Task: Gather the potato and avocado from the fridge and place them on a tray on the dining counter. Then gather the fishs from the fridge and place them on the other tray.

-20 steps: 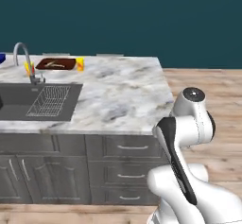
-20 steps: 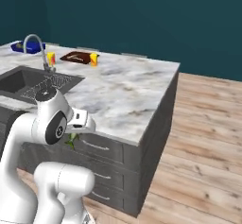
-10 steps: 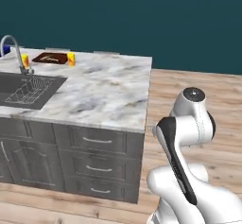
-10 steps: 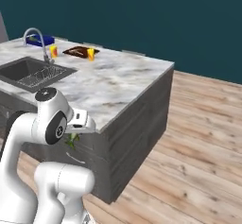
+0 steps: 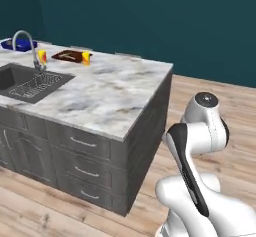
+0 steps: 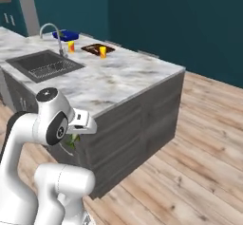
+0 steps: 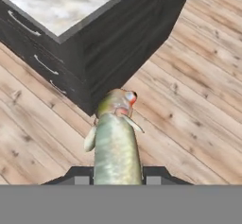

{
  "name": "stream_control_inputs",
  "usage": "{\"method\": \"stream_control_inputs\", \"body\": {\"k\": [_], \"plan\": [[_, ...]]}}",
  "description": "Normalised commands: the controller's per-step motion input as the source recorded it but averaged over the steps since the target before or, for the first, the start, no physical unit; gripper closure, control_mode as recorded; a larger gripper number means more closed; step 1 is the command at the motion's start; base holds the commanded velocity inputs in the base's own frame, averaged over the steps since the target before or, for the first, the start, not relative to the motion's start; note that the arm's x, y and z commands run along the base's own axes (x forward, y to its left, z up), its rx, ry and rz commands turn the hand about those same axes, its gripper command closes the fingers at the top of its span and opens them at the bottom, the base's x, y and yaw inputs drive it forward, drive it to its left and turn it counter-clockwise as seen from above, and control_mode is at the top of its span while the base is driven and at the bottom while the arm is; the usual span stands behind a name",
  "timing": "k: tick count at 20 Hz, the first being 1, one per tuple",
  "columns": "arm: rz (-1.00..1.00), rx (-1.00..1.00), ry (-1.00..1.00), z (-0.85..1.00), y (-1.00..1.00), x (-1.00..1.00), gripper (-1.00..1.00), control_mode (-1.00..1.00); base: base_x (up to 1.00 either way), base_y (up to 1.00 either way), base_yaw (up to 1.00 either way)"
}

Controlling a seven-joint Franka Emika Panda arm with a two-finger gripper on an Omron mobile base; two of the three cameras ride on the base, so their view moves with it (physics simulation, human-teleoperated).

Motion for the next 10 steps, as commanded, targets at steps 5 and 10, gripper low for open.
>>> {"method": "stream_control_inputs", "body": {"k": [5,10], "plan": [[0.0,0.0,0.0,0.0,0.0,0.0,1.0,1.0,0.32,-1.0,0.45],[0.0,0.0,0.0,0.0,0.0,0.0,1.0,1.0,0.35,-1.0,0.41]]}}
